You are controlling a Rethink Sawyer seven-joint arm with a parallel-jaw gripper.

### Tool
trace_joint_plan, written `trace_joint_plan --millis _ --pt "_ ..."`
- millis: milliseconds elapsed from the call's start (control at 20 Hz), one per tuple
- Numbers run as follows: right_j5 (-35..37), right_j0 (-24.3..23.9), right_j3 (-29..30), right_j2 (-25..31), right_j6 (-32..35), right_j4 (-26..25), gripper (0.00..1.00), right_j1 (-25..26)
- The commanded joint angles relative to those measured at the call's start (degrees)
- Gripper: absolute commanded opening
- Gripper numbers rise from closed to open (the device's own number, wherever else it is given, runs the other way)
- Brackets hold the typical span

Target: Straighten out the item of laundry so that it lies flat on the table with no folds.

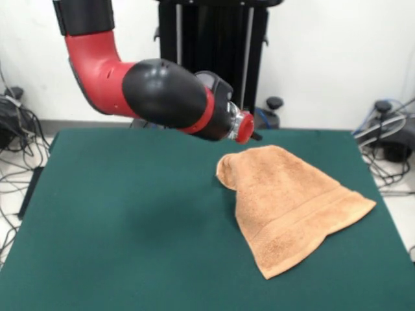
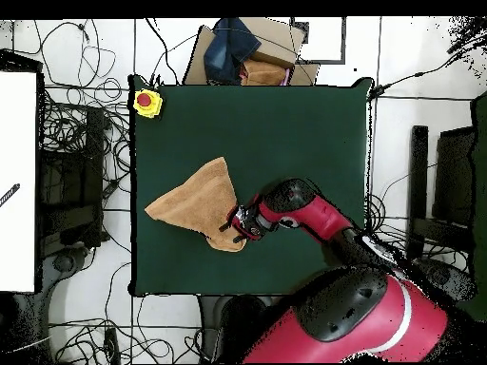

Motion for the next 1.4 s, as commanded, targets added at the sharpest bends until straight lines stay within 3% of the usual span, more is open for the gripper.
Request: trace_joint_plan --millis 50,350,550,850,1100,1400 --pt "-30.26 -19.53 15.40 17.02 -11.83 -0.06 1.00 4.86" --pt "-30.03 -23.80 14.45 18.06 -9.67 -8.20 1.00 6.61" --pt "-30.10 -24.08 14.38 19.24 -7.39 -12.10 1.00 6.04" --pt "-30.30 -23.70 13.43 19.09 -4.03 -14.18 1.00 6.08" --pt "-27.11 -16.35 11.23 12.13 0.06 -16.02 1.00 -1.48" --pt "-25.99 -12.40 9.81 8.41 0.49 -18.59 1.00 -5.63"
